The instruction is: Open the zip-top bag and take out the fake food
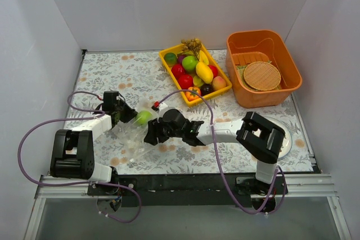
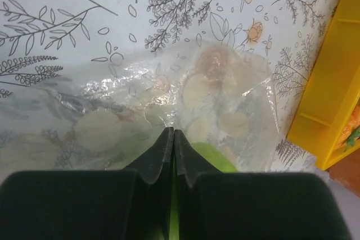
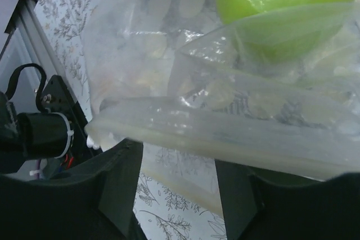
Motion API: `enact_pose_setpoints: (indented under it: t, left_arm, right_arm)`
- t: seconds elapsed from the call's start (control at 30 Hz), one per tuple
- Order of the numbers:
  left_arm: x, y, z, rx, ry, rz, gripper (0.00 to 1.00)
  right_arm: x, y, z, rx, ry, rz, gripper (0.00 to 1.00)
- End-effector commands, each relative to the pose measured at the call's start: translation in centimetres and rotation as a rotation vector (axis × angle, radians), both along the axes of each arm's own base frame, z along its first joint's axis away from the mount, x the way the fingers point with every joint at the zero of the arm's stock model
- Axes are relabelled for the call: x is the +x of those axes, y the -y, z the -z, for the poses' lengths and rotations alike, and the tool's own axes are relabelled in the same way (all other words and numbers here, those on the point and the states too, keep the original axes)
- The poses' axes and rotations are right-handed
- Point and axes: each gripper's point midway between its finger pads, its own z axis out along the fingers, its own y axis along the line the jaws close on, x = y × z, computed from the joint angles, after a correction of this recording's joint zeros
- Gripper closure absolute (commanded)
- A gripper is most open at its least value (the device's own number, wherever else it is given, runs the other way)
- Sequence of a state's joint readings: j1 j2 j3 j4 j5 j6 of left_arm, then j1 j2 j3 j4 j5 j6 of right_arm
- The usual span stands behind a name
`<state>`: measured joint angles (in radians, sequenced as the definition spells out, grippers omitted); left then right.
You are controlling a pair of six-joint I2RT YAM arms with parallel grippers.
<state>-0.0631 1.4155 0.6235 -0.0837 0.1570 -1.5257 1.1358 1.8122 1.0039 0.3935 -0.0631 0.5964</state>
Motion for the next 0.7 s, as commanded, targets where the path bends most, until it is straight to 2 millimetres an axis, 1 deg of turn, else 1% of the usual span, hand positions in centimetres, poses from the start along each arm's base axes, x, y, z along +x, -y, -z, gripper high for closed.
enact_pose_setpoints:
  t: [0.0,0.07,0.2,0.3,0.33,0.37,0.4,0.43,0.47,0.5,0.53,0.57,0.63,0.67]
  left_arm:
    - [-0.4,0.2,-0.8,-0.004,0.046,0.001,1.00]
    - [-0.8,0.4,-0.5,-0.010,0.044,0.009,1.00]
    - [-1.3,1.1,-0.7,-0.030,0.048,0.025,1.00]
    - [-1.7,1.3,-1.4,-0.041,0.065,0.029,1.00]
    - [-1.5,1.2,-2.5,-0.034,0.098,0.024,1.00]
    - [-1.5,0.4,-2.7,0.002,0.099,-0.002,1.00]
    - [-0.9,0.0,-3.8,0.022,0.130,-0.013,1.00]
    - [-0.5,-0.3,-5.0,0.046,0.163,-0.014,1.00]
    - [-0.3,-0.7,-5.4,0.067,0.164,-0.021,1.00]
    - [0.1,-0.7,-5.9,0.078,0.177,-0.020,1.00]
    - [1.0,-0.6,-7.4,0.079,0.210,-0.011,0.99]
    - [1.3,-0.5,-7.2,0.083,0.202,0.003,0.99]
    - [2.5,0.3,-8.5,0.063,0.232,0.037,0.97]
    - [3.2,0.5,-8.4,0.061,0.238,0.054,0.95]
  right_arm:
    - [2.2,-1.7,-1.6,0.062,0.026,0.073,0.32]
    - [3.2,-1.6,-1.2,0.035,0.046,0.120,0.29]
    - [4.6,-1.3,-0.6,0.010,0.072,0.185,0.24]
    - [5.8,-0.6,-0.3,-0.003,0.105,0.239,0.23]
    - [6.5,0.1,0.1,-0.005,0.107,0.262,0.22]
    - [6.7,0.4,0.2,0.004,0.101,0.271,0.22]
    - [6.8,0.8,0.1,0.021,0.093,0.273,0.23]
    - [7.4,0.9,-0.7,0.074,0.086,0.283,0.24]
    - [6.9,1.6,0.4,0.067,0.066,0.264,0.25]
    - [6.8,1.7,0.0,0.084,0.066,0.258,0.27]
    - [6.8,1.8,-0.2,0.100,0.069,0.250,0.27]
    - [6.4,1.9,-0.2,0.119,0.075,0.225,0.27]
    - [6.1,1.7,-0.8,0.144,0.085,0.201,0.27]
    - [5.7,1.5,-1.1,0.158,0.088,0.172,0.27]
